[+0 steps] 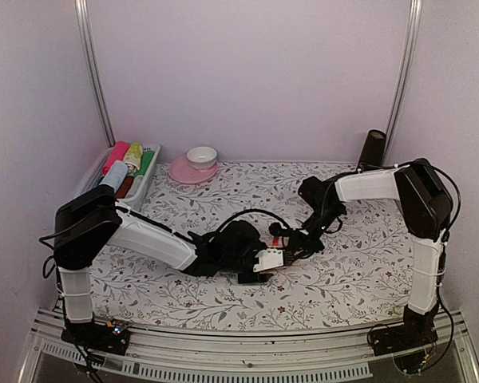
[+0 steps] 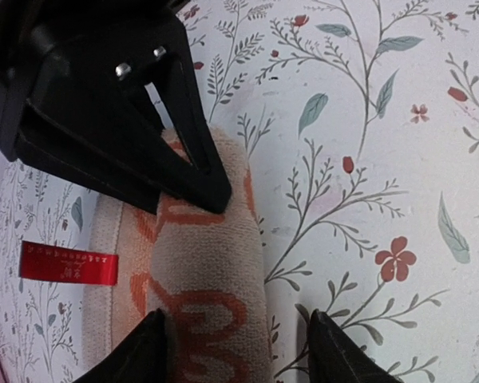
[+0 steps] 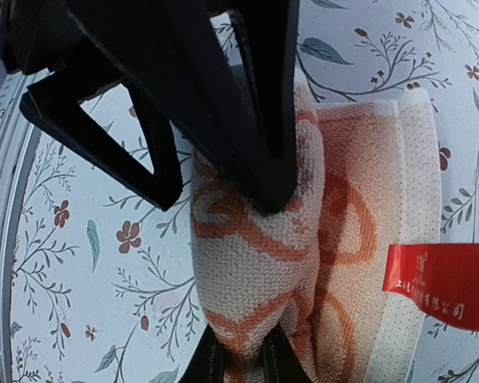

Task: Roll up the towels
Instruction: Roll the towel at the center of the board.

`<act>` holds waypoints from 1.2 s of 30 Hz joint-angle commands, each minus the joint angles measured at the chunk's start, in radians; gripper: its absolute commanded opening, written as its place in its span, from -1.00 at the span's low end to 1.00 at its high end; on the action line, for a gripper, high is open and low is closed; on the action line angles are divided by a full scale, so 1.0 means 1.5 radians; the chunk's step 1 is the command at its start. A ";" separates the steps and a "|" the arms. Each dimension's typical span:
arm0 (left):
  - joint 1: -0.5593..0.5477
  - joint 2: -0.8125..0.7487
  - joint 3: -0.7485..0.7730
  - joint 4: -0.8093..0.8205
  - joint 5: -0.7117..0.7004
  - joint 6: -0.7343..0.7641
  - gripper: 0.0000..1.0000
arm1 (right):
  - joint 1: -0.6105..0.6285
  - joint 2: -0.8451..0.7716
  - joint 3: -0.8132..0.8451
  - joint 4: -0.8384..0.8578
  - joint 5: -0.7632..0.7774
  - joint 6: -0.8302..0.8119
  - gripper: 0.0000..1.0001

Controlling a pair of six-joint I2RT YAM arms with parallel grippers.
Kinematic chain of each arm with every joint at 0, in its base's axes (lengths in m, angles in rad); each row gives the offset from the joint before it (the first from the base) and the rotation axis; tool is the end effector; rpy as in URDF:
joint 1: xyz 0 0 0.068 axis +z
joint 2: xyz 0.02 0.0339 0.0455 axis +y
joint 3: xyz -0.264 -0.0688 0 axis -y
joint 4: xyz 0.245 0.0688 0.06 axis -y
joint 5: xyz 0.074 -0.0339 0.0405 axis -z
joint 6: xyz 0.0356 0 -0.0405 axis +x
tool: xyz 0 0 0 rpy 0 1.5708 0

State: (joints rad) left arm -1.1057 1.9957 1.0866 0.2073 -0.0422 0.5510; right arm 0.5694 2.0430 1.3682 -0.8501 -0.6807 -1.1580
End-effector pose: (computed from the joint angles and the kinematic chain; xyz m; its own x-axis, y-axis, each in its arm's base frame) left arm 0.1854 -0.3661 0.1269 0.2132 0.7413 -0.6364 0.9001 0.1042 0.4230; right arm 0.3025 0.2203 0.1408 0.0685 -0.8013 -0.5943 -0.9485 -0.2370 0.2102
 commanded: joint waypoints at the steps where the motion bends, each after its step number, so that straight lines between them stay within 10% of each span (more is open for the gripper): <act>1: -0.010 0.024 0.021 -0.014 -0.028 0.010 0.06 | 0.003 0.028 0.003 -0.042 0.002 0.012 -0.84; 12: -0.005 0.054 0.025 -0.087 -0.082 -0.065 -0.52 | -0.003 -0.009 0.005 -0.029 0.006 0.023 -0.47; 36: 0.146 0.115 0.160 -0.229 0.289 -0.383 -0.53 | -0.083 -0.187 -0.143 0.094 -0.070 -0.068 -0.16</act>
State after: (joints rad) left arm -0.9386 2.0975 1.2961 -0.0113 0.2405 0.0887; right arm 0.4114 1.8023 1.2140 -0.7753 -0.7616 -1.2026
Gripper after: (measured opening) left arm 0.235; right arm 0.419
